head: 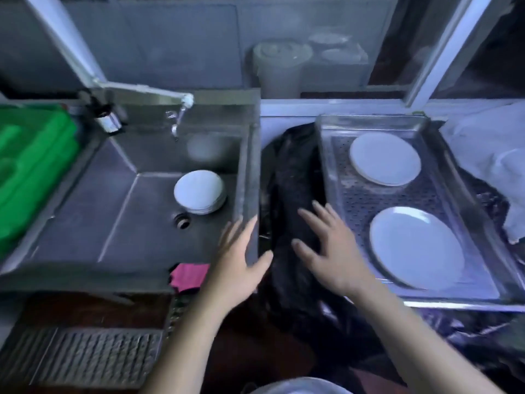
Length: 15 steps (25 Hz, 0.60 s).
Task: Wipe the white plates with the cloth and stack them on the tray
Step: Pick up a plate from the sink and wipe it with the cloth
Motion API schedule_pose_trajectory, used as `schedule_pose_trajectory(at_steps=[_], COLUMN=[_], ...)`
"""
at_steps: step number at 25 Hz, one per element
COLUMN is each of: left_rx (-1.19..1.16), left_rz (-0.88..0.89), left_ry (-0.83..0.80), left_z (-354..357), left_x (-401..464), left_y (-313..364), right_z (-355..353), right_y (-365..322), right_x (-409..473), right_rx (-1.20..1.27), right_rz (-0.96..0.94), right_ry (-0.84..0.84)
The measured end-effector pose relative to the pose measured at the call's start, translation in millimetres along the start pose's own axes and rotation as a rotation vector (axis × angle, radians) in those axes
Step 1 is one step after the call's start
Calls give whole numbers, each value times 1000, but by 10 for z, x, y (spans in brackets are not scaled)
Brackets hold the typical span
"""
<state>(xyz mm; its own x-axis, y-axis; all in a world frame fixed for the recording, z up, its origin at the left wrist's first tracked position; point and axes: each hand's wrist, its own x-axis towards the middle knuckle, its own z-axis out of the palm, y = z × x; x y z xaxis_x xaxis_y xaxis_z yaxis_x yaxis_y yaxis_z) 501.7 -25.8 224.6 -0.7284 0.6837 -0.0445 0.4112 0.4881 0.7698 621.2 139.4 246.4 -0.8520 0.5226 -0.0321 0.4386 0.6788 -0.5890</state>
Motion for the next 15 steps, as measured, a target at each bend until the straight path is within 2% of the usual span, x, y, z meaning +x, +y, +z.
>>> schedule_pose_trajectory(at_steps=[4, 9, 15], left_rx=[-58, -154, -122], left_rz=[-213, -308, -438], left_ry=[89, 204, 114], left_z=[-320, -611, -939], left_x=[-666, -666, -386], left_y=[-766, -1292, -1896], right_z=[850, 1099, 1708], right_y=[-489, -1042, -1211], right_x=[-481, -45, 788], right_rx=[46, 155, 215], right_rz=[52, -21, 96], right_ry=[-246, -224, -335])
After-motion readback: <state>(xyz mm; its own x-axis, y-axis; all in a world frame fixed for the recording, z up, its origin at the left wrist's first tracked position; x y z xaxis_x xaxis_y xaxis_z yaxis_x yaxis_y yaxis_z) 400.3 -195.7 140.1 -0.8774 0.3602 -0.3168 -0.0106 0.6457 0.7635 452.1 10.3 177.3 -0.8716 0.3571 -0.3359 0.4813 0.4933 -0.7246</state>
